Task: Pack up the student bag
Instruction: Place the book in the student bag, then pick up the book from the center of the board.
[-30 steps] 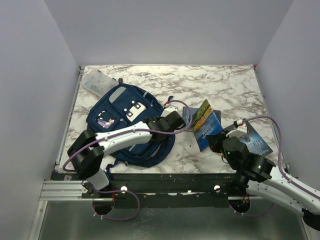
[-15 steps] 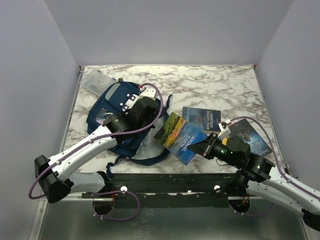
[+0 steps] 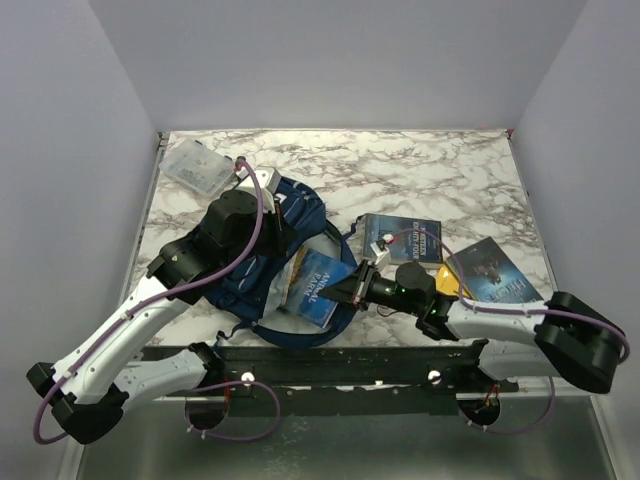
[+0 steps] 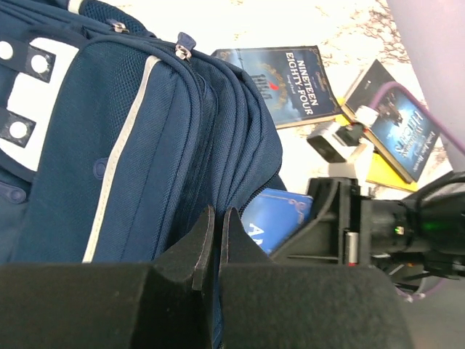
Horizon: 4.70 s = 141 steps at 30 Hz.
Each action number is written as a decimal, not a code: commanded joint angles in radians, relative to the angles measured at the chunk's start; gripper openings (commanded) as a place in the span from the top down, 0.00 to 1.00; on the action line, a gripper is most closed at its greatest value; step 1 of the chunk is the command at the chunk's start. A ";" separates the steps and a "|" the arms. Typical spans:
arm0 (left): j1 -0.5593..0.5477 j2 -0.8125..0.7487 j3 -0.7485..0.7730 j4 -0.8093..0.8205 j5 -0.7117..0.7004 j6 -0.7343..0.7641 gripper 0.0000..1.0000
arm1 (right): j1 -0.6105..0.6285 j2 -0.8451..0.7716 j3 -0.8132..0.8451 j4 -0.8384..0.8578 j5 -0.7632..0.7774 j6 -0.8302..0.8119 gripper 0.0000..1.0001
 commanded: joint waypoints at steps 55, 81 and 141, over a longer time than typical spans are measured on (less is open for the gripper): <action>0.045 0.133 -0.434 0.356 0.372 -0.148 1.00 | -0.819 0.046 0.323 -0.821 0.061 -0.725 0.00; 0.006 0.152 -0.026 0.210 0.664 0.036 0.09 | -1.481 -0.149 0.276 -1.026 0.451 -0.480 0.00; 0.250 0.223 -0.047 0.135 0.543 0.174 0.02 | -1.396 0.040 0.526 -0.731 -0.115 -0.648 0.99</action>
